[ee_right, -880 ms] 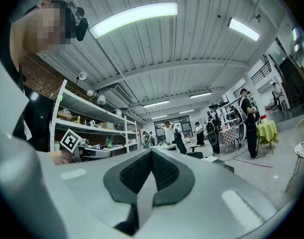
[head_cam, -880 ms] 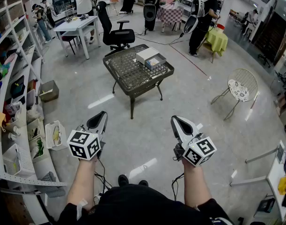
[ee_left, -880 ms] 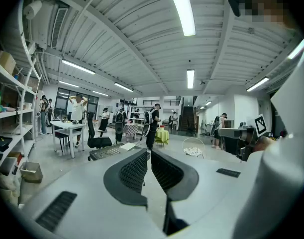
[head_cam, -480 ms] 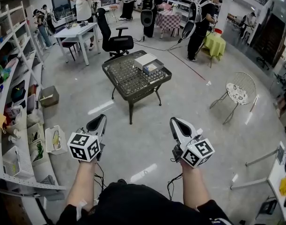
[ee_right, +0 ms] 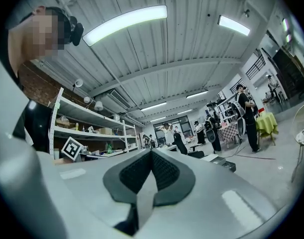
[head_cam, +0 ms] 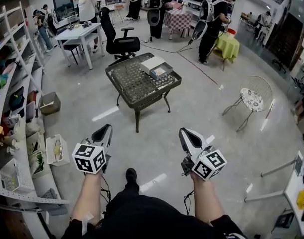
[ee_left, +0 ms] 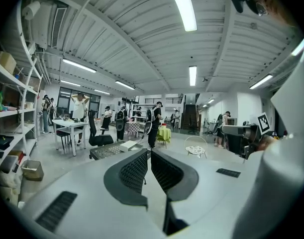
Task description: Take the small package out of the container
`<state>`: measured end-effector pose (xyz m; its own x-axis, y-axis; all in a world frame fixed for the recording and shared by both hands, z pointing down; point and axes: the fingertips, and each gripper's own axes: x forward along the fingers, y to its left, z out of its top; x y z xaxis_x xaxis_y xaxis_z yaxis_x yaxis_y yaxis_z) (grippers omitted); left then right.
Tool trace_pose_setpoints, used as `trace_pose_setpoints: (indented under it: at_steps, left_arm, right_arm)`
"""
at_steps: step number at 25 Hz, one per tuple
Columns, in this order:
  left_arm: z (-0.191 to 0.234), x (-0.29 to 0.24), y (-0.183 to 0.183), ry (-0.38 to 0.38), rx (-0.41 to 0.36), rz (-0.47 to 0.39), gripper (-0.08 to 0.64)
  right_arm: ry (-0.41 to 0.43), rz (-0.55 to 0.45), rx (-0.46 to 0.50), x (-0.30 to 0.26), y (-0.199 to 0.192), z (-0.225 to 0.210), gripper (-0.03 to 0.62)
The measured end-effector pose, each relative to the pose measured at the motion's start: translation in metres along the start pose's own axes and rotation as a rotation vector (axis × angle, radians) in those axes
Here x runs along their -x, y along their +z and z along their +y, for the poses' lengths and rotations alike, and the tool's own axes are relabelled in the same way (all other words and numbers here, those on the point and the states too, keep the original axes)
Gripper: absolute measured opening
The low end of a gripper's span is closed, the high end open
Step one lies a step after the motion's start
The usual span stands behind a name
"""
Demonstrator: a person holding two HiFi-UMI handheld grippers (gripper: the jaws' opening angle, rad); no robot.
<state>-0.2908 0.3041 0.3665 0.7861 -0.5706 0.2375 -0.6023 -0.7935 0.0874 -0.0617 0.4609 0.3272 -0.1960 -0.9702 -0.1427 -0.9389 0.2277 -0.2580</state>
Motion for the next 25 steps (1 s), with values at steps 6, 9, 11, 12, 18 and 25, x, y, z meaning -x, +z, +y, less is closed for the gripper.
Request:
trace_pose_setpoints:
  at_steps: [6,9,11,12,18,25]
  left_arm:
    - [0.024,-0.055,0.004,-0.034,0.02,-0.003,0.028]
    - [0.048,-0.09,0.001,-0.049,0.04,0.012,0.028]
    - [0.066,-0.115,0.003,-0.064,0.048,0.018,0.028]
    - [0.075,-0.127,0.006,-0.072,0.046,0.02,0.028]
    - [0.126,-0.187,0.021,-0.11,0.044,0.033,0.028]
    - [0.159,-0.224,0.041,-0.15,0.034,0.029,0.028]
  right_arm:
    - [0.015,0.054,-0.003,-0.047,-0.012,-0.024,0.04]
    - [-0.001,0.075,-0.012,-0.08,-0.018,-0.042,0.044]
    - [-0.007,0.09,-0.016,-0.105,-0.023,-0.053,0.045]
    - [-0.01,0.098,-0.016,-0.119,-0.024,-0.059,0.046]
    - [-0.031,0.129,-0.036,-0.196,-0.034,-0.086,0.051]
    - [-0.018,0.115,-0.031,-0.262,-0.024,-0.091,0.051]
